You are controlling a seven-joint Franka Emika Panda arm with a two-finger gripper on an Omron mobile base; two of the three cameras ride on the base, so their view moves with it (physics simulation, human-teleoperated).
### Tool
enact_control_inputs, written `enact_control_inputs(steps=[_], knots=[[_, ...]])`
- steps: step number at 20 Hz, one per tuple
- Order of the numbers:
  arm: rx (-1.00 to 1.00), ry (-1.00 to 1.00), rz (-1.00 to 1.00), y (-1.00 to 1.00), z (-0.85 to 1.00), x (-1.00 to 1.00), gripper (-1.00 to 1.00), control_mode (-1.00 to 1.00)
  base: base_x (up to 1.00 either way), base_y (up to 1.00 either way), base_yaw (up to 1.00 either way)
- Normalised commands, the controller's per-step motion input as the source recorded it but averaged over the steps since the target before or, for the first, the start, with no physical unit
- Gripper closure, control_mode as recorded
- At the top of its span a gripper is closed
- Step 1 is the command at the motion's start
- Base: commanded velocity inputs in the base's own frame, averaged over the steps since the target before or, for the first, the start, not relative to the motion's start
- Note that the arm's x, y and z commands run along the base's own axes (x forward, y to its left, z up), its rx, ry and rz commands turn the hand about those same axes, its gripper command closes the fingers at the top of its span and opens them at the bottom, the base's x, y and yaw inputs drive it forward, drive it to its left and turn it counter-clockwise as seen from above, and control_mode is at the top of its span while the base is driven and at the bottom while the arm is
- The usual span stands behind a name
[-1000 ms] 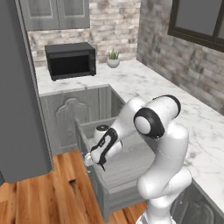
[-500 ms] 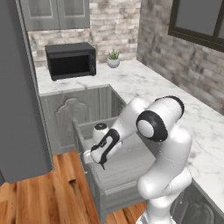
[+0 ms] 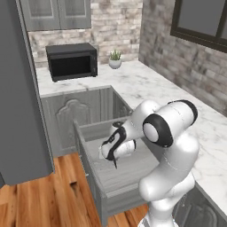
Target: Organize the utensils by type. Pick up the wooden spoons from the counter and place them in the open cabinet. Then pick up the metallic utensils from the counter and place them in the open drawer.
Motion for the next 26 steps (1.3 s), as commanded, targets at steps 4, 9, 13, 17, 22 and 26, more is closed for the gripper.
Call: enact_control_inputs(steps=[4,9,13,17,22,26], knots=[[0.00,0.05,-0.04,-0.60,-0.38,0.48,1.00,-1.00,0.00,0.00,0.00],[0.05,0.03,0.00,-0.40,-0.49,0.41,1.00,-1.00,0.00,0.00,0.00],[0.03,0.07,0.00,-0.15,-0.46,0.47,1.00,-1.00,0.00,0.00,0.00],[0.00,0.03,0.00,0.00,-0.41,0.44,1.00,-1.00,0.00,0.00,0.00],[0.00,0.01,-0.01,0.00,-0.38,0.37,1.00,-1.00,0.00,0.00,0.00],[0.00,0.03,-0.01,0.01,-0.20,0.23,-1.00,-1.00,0.00,0.00,0.00]])
